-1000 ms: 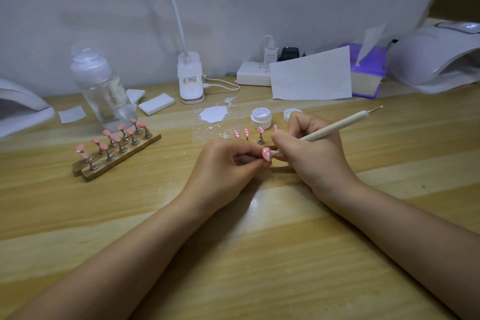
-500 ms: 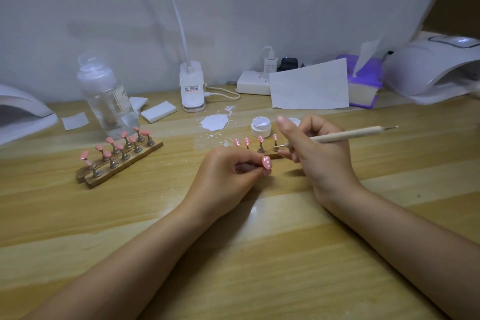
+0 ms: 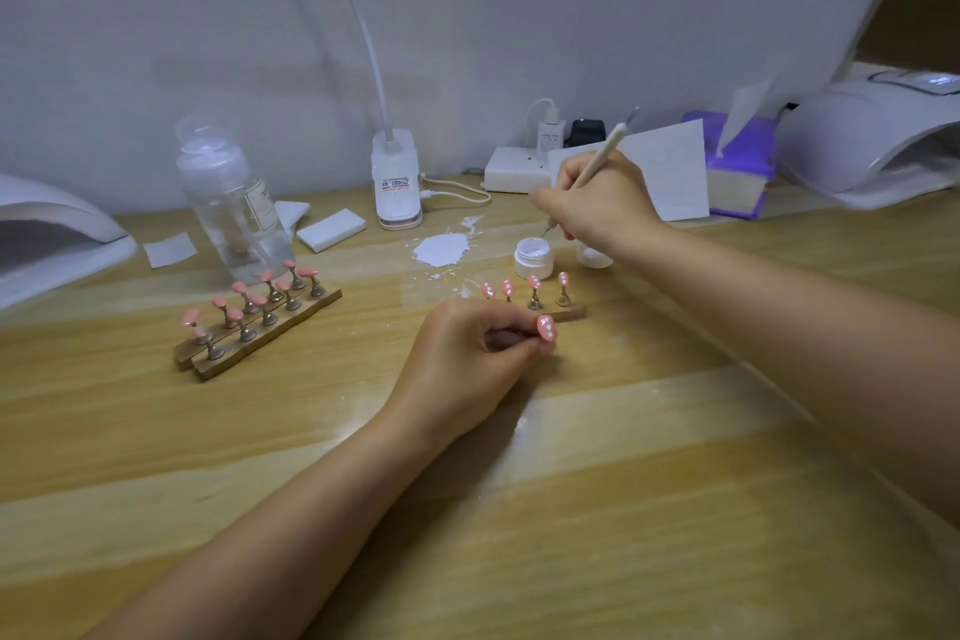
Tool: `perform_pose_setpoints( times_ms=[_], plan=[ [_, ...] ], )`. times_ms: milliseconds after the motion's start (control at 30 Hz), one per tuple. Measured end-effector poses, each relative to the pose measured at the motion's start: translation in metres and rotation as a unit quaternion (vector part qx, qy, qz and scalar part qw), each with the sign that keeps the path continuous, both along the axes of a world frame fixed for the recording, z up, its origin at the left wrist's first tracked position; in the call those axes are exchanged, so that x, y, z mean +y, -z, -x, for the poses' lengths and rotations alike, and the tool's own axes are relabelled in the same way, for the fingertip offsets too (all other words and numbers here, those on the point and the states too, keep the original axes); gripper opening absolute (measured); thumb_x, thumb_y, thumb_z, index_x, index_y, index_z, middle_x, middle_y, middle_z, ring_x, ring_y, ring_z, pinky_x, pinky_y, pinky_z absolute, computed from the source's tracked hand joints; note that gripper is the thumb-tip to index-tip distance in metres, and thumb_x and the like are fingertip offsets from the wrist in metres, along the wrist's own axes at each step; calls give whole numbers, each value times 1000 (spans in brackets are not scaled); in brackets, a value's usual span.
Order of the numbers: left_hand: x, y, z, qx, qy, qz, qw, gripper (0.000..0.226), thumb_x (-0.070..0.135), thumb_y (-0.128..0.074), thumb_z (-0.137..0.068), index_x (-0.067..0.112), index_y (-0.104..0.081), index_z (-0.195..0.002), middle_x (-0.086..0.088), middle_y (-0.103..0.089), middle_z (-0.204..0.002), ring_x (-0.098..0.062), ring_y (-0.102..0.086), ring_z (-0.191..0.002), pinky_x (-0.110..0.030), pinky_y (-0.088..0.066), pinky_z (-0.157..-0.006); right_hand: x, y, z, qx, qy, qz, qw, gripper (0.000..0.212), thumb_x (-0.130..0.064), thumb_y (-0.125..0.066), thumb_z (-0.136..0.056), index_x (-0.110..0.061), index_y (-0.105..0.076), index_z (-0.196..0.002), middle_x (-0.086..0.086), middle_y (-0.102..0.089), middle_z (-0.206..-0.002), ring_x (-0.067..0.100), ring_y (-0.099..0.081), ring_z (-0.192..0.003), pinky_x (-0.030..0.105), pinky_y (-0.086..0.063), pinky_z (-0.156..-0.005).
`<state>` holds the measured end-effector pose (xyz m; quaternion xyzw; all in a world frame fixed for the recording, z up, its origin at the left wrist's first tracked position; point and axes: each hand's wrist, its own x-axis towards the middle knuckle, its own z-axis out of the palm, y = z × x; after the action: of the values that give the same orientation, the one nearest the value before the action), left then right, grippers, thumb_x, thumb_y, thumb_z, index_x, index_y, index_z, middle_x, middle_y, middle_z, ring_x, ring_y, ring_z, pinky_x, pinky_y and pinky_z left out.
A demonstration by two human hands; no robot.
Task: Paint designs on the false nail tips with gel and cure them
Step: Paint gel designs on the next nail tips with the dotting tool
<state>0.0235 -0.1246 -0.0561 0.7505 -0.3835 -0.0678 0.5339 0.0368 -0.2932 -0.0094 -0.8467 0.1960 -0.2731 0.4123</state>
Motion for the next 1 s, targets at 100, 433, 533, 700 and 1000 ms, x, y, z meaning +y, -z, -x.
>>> perform_pose_setpoints(
  times_ms=[100, 433, 533, 700, 1000],
  plan=[
    [1, 0, -1, 1, 2, 3, 1000, 26, -5, -68, -75, 19, -67, -64, 14, -67, -66, 3, -61, -67, -24, -52, -78, 2, 4, -8, 31, -10, 37, 999, 30, -10, -62, -72, -15, -43, -48, -3, -47, -49, 7, -43, -51, 16, -35, -46],
    [0, 1, -2, -3, -1, 1, 1000, 26, -4, -69, -75, 19, -66, -62, 9, -68, -68, -2, -62, -68, -31, -52, -79, -3, 11, -11, 78, -35, 60, 995, 29, -10, -62, -73, -16, -45, -50, -4, -48, -55, 8, -43, -54, 20, -32, -49],
    [0, 1, -2, -6, -1, 0, 1000, 28, -5, -68, -75, 19, -65, -61, 16, -66, -64, 2, -61, -66, -27, -52, -77, -4, 11, -10, 82, -35, 70, 993, 30, -10, -61, -73, -16, -44, -49, -3, -46, -54, 9, -41, -53, 21, -32, -48],
    [-1, 0, -1, -7, -1, -3, 1000, 30, -4, -68, -76, 24, -68, -65, 17, -67, -65, 5, -61, -66, -22, -51, -77, 1, 4, 4, -41, -13, 4, 999, 34, -15, -62, -79, -15, -43, -51, -3, -48, -52, 6, -45, -52, 18, -37, -50],
    [-1, 1, -1, 10, 5, 7, 1000, 16, -4, -69, -75, 12, -73, -74, 4, -71, -70, 3, -62, -69, -28, -52, -80, 39, 29, 72, -162, -86, -248, 951, 30, -25, -74, -73, -21, -52, -54, -8, -56, -45, 8, -54, -50, 29, -55, -63]
  ],
)
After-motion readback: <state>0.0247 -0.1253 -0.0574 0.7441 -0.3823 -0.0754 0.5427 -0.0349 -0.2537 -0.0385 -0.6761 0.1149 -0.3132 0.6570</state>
